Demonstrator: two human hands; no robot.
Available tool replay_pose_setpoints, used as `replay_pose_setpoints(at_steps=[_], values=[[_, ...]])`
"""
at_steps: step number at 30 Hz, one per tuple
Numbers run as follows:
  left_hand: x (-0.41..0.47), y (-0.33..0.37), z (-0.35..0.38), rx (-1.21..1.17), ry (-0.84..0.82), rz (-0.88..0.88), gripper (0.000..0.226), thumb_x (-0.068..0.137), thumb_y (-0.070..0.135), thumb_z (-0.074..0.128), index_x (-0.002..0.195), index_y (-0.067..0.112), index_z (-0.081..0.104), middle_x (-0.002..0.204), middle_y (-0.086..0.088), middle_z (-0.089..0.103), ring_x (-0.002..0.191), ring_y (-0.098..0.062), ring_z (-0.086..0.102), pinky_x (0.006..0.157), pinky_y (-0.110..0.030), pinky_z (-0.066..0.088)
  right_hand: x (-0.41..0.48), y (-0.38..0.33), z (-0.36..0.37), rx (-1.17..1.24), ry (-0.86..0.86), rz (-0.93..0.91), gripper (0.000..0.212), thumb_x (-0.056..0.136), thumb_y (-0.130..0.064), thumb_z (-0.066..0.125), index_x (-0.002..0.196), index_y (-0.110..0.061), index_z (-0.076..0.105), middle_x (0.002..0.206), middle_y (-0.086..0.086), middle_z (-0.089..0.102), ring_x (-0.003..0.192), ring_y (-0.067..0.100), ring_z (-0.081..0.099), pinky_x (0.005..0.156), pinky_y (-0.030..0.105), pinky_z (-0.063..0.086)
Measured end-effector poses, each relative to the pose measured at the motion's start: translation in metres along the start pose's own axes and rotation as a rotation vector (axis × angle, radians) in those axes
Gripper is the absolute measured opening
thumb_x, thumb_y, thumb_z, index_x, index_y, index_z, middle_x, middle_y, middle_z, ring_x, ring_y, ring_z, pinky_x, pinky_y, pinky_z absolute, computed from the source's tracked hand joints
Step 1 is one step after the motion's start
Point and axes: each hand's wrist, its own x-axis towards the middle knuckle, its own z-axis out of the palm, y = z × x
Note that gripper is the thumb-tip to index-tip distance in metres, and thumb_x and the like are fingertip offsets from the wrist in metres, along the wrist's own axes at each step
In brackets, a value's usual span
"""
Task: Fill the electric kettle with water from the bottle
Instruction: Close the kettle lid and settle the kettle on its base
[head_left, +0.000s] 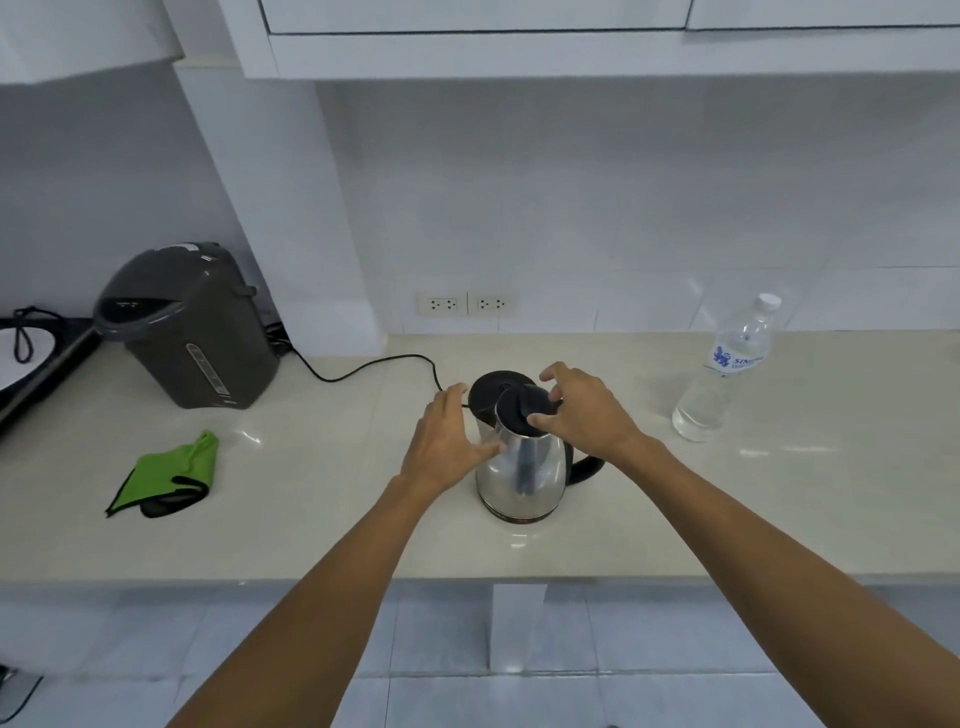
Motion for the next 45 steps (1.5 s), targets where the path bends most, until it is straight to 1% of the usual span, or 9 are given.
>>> replay_pose_setpoints(at_steps=[3,7,12,17,23,31,35,41,45], values=[[0.005,-0.006,0.005,-0.016,-0.043,-0.042,0.104,0.082,0.046,0.089,0.162,0.015,0.031,0.162,-0.005,0.040,0.148,-0.028,0.040,0.118,-0.041,0.036,0.010,-0.002,0.010,-0.124,-0.073,-0.048,0.076,0.079,-0.048,0.078,0.142,-0.021,0.047,0.133,0.008,0.053,0.121,0.029,0.050,0.096,0.039,0.049],[0.015,-0.011,0.015,-0.010,-0.116,-0.062,0.111,0.079,0.053,0.090,0.165,0.017,0.030,0.165,-0.002,0.041,0.150,-0.025,0.040,0.123,-0.044,0.033,0.028,-0.006,0.023,-0.227,-0.222,-0.083,0.093,0.076,-0.054,0.077,0.153,-0.025,0.035,0.149,0.008,0.046,0.132,0.033,0.043,0.104,0.046,0.046],[0.023,-0.017,0.019,-0.049,-0.131,-0.048,0.105,0.075,0.052,0.093,0.160,0.017,0.043,0.161,0.001,0.050,0.148,-0.022,0.047,0.121,-0.046,0.040,0.037,0.002,0.019,-0.082,-0.195,-0.067,0.088,0.070,-0.054,0.080,0.146,-0.029,0.044,0.135,0.002,0.053,0.123,0.024,0.052,0.098,0.039,0.049],[0.032,-0.022,0.017,-0.125,-0.210,-0.057,0.108,0.068,0.055,0.095,0.159,0.022,0.047,0.158,0.005,0.056,0.146,-0.018,0.050,0.119,-0.043,0.045,0.041,0.011,0.005,0.052,-0.220,-0.090,0.086,0.066,-0.059,0.082,0.141,-0.036,0.048,0.130,-0.003,0.056,0.120,0.018,0.053,0.102,0.037,0.048],[0.041,-0.022,0.018,-0.189,-0.262,-0.045,0.099,0.068,0.048,0.100,0.153,0.024,0.056,0.144,0.002,0.066,0.137,-0.017,0.057,0.106,-0.029,0.046,0.043,0.009,0.012,-0.068,-0.237,-0.132,0.089,0.068,-0.058,0.083,0.146,-0.033,0.046,0.137,0.001,0.054,0.124,0.022,0.053,0.101,0.035,0.046],[0.037,-0.024,0.022,-0.255,-0.237,-0.086,0.106,0.065,0.050,0.100,0.156,0.023,0.053,0.149,-0.003,0.063,0.141,-0.021,0.056,0.113,-0.041,0.052,0.041,0.005,0.017,-0.195,-0.251,-0.156,0.091,0.071,-0.062,0.080,0.148,-0.031,0.044,0.148,0.000,0.049,0.129,0.023,0.052,0.099,0.035,0.043],[0.038,-0.025,0.024,-0.263,-0.247,-0.085,0.105,0.067,0.047,0.100,0.156,0.022,0.052,0.151,-0.004,0.062,0.143,-0.022,0.055,0.113,-0.041,0.051,0.041,0.005,0.018,-0.212,-0.259,-0.151,0.092,0.071,-0.064,0.079,0.149,-0.030,0.044,0.150,-0.001,0.048,0.131,0.023,0.051,0.099,0.036,0.044],[0.040,-0.027,0.026,-0.276,-0.247,-0.088,0.103,0.068,0.043,0.101,0.156,0.022,0.052,0.151,-0.004,0.061,0.143,-0.021,0.054,0.111,-0.036,0.050,0.044,0.003,0.018,-0.238,-0.272,-0.105,0.107,0.067,-0.065,0.081,0.153,-0.018,0.040,0.151,0.002,0.047,0.135,0.025,0.049,0.105,0.038,0.043],[0.041,-0.029,0.027,-0.279,-0.249,-0.089,0.104,0.067,0.044,0.101,0.156,0.023,0.052,0.150,-0.004,0.062,0.144,-0.022,0.054,0.109,-0.034,0.049,0.045,0.002,0.019,-0.239,-0.266,-0.097,0.108,0.065,-0.065,0.083,0.152,-0.016,0.042,0.149,0.003,0.050,0.134,0.024,0.050,0.105,0.037,0.044]])
